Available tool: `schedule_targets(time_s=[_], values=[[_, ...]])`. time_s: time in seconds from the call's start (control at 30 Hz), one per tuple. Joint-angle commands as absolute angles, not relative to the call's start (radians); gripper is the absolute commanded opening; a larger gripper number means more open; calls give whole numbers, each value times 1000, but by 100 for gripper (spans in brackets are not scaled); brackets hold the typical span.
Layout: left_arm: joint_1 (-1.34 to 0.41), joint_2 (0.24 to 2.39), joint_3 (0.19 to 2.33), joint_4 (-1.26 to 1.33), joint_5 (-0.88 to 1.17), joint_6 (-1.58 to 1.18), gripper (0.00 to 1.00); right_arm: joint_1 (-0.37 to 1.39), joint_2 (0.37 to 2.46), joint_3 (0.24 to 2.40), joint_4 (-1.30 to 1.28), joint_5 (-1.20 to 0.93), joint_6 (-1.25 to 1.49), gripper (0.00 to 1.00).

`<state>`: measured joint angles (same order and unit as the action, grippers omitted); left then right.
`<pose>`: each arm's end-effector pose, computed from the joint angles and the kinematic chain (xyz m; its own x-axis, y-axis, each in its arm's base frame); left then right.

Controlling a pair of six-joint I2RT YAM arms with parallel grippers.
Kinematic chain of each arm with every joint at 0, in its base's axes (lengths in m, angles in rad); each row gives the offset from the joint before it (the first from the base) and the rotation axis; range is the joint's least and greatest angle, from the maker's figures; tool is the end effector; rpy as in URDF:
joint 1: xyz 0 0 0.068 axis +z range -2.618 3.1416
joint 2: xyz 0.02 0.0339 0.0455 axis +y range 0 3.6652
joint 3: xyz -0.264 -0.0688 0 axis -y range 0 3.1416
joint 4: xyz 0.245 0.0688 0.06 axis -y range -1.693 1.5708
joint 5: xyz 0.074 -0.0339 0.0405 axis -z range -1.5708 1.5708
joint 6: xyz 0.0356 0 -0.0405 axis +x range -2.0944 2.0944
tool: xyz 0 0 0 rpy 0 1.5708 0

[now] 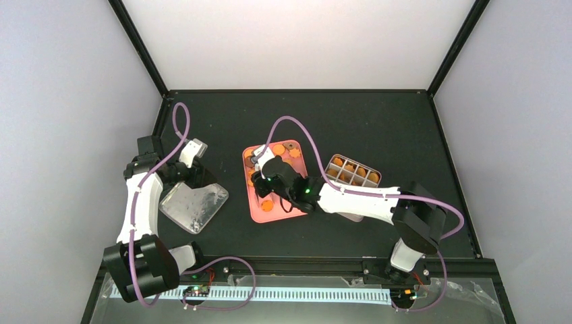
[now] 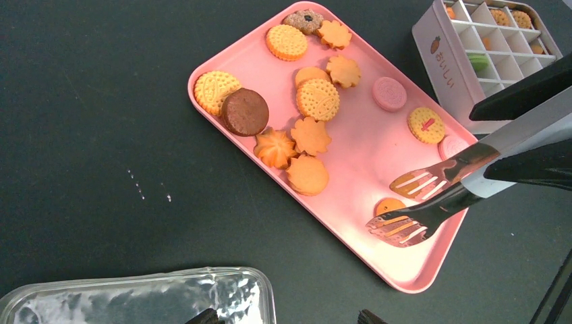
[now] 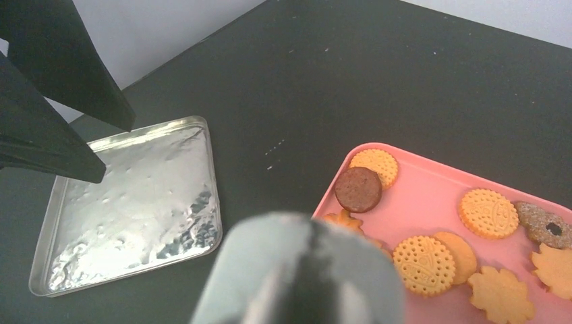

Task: Pack the cookies
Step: Pick up the fake cookies from the plate.

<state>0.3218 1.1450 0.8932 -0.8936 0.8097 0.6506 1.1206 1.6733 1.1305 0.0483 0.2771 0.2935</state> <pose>0.2015 0.0400 0.2612 -0.6480 0.2243 -0.7278 0.5754 0.7703 -0.2749 0.1755 0.3407 0.2496 -0.4179 -0.2252 -0.8801 -0.6689 0.7318 0.1304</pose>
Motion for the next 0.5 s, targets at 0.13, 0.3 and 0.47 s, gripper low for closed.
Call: schedule_targets(time_s=[0.13, 0.3, 0.47], values=[[334, 1132, 928, -914, 834, 659, 53, 1104, 1685, 1079, 92, 285, 314, 36], [335, 1136, 928, -914, 837, 655, 53, 1104, 1668, 1055, 96, 264, 332, 33], [335, 1136, 924, -913, 834, 657, 54, 1106, 1652, 1035, 96, 265, 339, 27]])
